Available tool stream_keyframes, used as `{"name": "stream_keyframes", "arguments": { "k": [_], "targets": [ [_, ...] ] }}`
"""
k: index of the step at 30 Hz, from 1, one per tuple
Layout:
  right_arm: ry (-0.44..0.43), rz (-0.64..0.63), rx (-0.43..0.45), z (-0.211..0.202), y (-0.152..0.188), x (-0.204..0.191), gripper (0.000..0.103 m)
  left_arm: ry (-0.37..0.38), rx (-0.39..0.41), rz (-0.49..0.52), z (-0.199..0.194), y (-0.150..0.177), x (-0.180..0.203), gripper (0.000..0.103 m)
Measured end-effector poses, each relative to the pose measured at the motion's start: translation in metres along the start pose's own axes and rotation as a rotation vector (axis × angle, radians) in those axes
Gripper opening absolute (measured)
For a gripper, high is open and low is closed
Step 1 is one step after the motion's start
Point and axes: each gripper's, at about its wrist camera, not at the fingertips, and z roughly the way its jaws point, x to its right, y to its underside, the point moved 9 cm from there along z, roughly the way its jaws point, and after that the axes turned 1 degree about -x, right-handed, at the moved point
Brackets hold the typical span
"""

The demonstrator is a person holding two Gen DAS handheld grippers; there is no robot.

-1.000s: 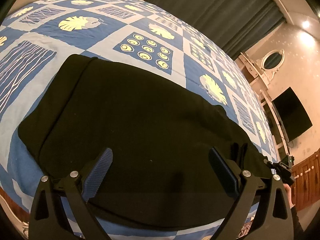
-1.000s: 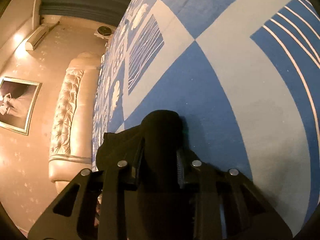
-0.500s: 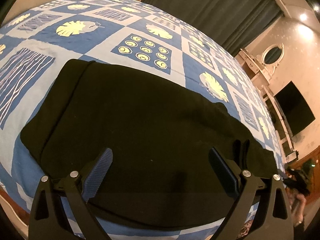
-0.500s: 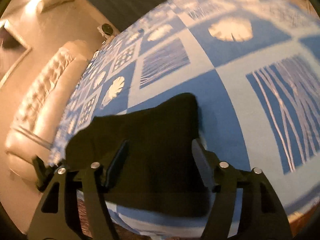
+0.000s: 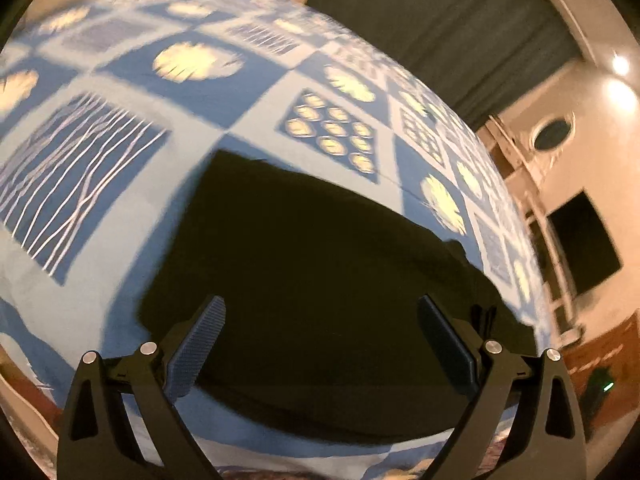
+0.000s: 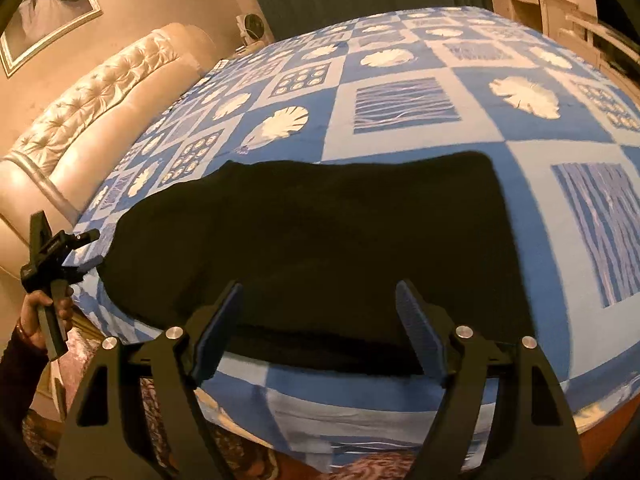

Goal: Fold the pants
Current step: 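Grasp the edge of the folded pants with the left tool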

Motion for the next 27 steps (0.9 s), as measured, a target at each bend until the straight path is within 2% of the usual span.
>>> {"name": "stream_keyframes", "arguments": {
  "k": [2, 4, 9, 13, 17, 20, 23, 25, 27],
  "targets": [
    [-0.022, 0.016, -0.003, 0.003, 0.003, -0.004, 0.078, 0.039, 0.012, -0.033, -0.005, -0.009, -0.018, 0.096],
    [-0.03, 0.018, -0.008, 0.005, 0.003, -0.006, 0.078, 0.026, 0.019, -0.042, -0.008, -0.02, -0.041, 0.096],
    [-0.03, 0.023, -0.027, 0.009, 0.005, -0.003, 0.078, 0.02, -0.041, -0.03, 0.001, -0.035, -0.072, 0.095],
    [-0.042, 0.045, -0.034, 0.011, 0.004, 0.001, 0.078, 0.131, -0.117, -0.055, 0.015, -0.03, -0.067, 0.095],
    [-0.043, 0.047, -0.043, 0.013, 0.004, 0.003, 0.079, 0.291, -0.165, -0.063, 0.023, -0.021, -0.044, 0.095],
    [-0.046, 0.045, -0.044, 0.014, 0.004, 0.002, 0.081, 0.306, -0.147, -0.07, 0.026, -0.019, -0.04, 0.096],
    [-0.043, 0.044, -0.046, 0.014, 0.005, 0.001, 0.082, 0.355, -0.113, -0.115, 0.022, -0.021, -0.042, 0.096],
    [-0.041, 0.043, -0.048, 0.014, 0.004, 0.001, 0.082, 0.348, -0.114, -0.107, 0.022, -0.02, -0.041, 0.095],
    [-0.03, 0.039, -0.048, 0.015, 0.005, 0.002, 0.083, 0.309, -0.119, -0.072, 0.023, -0.017, -0.037, 0.095]
  ]
}}
